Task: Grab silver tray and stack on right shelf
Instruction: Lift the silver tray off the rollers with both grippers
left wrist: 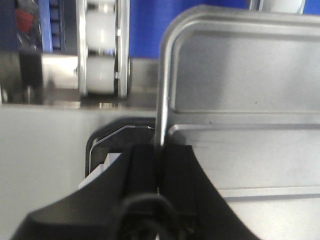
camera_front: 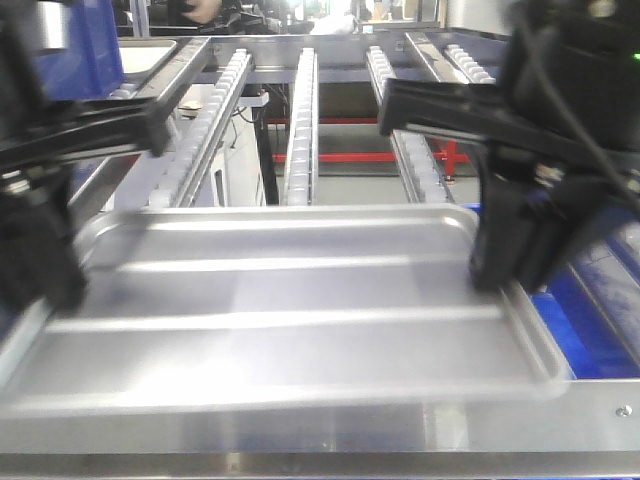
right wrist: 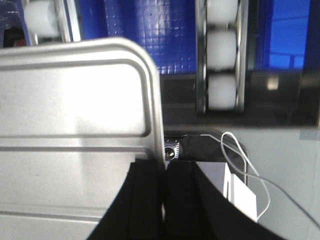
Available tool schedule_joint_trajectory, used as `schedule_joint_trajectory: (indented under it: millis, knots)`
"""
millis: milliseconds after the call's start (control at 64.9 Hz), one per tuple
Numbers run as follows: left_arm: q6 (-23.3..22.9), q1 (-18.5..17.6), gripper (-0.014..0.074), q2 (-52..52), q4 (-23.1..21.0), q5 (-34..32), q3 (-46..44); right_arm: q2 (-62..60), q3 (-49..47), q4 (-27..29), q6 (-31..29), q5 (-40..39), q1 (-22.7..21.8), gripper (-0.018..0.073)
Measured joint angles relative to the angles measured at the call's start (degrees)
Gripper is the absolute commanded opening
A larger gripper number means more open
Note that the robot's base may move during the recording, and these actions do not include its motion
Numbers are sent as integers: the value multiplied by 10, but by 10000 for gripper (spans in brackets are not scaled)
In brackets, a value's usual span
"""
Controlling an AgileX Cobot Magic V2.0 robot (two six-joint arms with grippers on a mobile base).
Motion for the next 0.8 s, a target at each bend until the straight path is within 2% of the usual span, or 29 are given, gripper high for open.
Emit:
schedule_joint_trajectory:
  millis: [185,509,678,802]
  knots:
    - [-84,-65,-99,-51,38,41,19,-52,52,-21,76,-1,55,57]
    - [-196,-179,-99,-97,61,71,60,-99,75,-88,203,56,170,57]
    - [-226,-208,-99,-114,73,85,69,-100,76,-109,249,69,218,57]
    - [-229,-213,-99,-115,80,92,71,-100,76,-112,258,66,225,57]
